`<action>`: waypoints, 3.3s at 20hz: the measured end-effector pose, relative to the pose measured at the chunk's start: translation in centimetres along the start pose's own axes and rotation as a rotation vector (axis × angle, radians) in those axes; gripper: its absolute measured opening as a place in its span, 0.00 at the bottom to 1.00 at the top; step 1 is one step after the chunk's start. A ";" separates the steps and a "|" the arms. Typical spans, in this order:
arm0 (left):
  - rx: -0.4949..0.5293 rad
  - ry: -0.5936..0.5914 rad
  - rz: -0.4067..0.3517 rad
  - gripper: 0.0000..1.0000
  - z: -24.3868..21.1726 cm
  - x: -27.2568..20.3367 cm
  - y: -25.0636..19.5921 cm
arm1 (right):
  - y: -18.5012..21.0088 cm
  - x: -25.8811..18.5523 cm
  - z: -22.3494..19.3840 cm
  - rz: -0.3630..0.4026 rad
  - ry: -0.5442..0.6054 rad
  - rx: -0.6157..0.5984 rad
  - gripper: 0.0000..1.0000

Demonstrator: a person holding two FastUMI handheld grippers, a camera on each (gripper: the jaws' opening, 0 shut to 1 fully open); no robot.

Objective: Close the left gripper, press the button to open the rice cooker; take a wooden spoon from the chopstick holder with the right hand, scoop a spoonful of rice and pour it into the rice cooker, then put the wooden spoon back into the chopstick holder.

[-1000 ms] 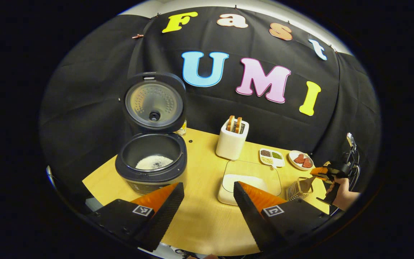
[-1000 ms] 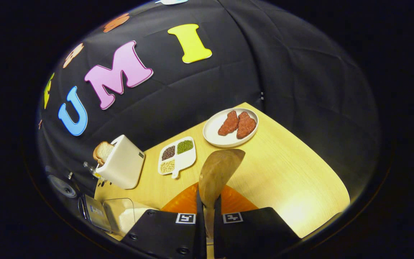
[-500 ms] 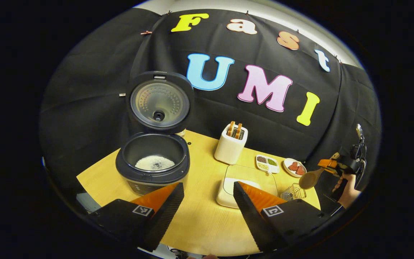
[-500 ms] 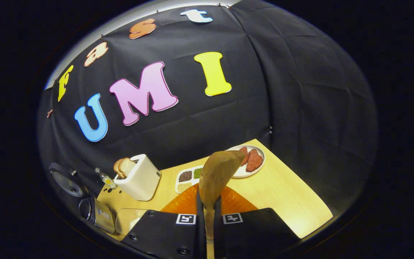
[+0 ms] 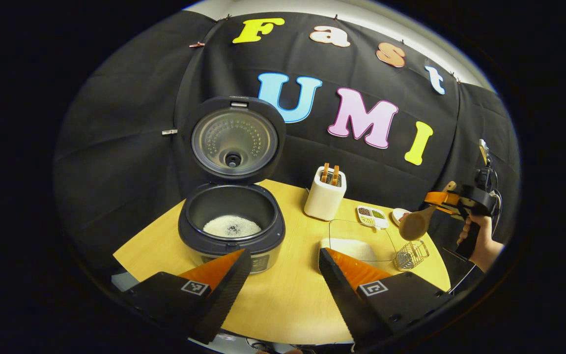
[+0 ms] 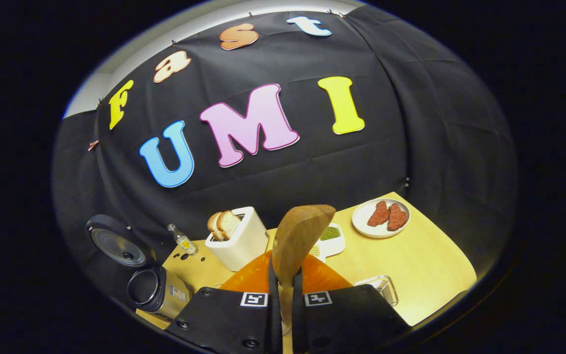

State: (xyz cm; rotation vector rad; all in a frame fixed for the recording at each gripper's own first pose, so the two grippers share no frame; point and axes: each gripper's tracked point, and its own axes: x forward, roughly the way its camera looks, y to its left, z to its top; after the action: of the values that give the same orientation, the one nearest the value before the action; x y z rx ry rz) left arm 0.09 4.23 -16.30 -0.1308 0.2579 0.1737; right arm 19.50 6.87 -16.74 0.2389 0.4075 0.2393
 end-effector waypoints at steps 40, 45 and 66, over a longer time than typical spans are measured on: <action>-0.120 0.042 -0.106 0.95 -2.0 0.4 10.7 | 8.0 3.7 -16.6 -0.151 0.271 0.460 0.13; -0.138 0.067 -0.138 0.95 -2.0 0.1 10.2 | 6.0 2.6 -15.9 -0.173 0.259 0.673 0.12; -0.096 -0.033 -0.099 0.96 1.0 -0.4 11.6 | 8.9 -0.7 -5.5 0.008 0.181 0.973 0.12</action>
State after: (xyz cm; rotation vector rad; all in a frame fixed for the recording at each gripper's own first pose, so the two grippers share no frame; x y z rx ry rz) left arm -2.22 15.63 -16.42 -0.2356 0.2093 0.0902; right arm 15.03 16.03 -18.92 1.1799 0.6830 0.0522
